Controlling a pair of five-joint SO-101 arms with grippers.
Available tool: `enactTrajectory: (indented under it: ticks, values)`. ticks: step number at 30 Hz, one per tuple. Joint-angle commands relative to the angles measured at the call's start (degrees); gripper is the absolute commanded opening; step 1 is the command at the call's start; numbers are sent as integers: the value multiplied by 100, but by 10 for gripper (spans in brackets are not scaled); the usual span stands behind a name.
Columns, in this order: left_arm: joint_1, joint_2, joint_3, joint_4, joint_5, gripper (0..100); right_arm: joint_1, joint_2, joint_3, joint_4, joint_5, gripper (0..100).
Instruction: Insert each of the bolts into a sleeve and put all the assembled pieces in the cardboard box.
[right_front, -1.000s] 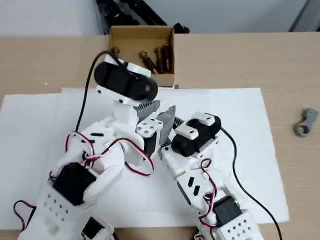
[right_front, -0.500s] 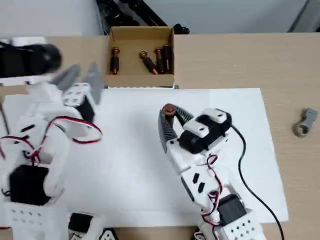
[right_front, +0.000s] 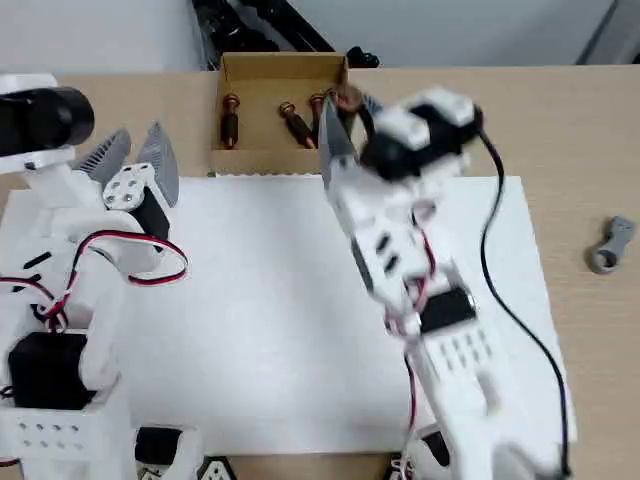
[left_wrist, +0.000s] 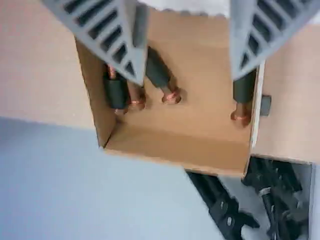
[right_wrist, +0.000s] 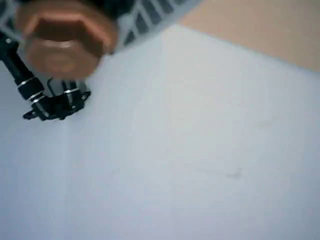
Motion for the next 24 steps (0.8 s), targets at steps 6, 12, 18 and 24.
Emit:
enactTrajectory:
  ticks: [6,12,18,24]
  values:
    - [-26,-536,-224,396,0,104,295,3152,-2778,-752,-9,2]
    - [-26,-589,-224,695,0,104,347,5446,-5037,-752,-18,2]
    - [-35,-589,-224,782,0,104,365,7565,-7024,-743,-35,3]
    - [-35,-554,-224,782,0,103,338,8901,-8123,-699,-35,5]
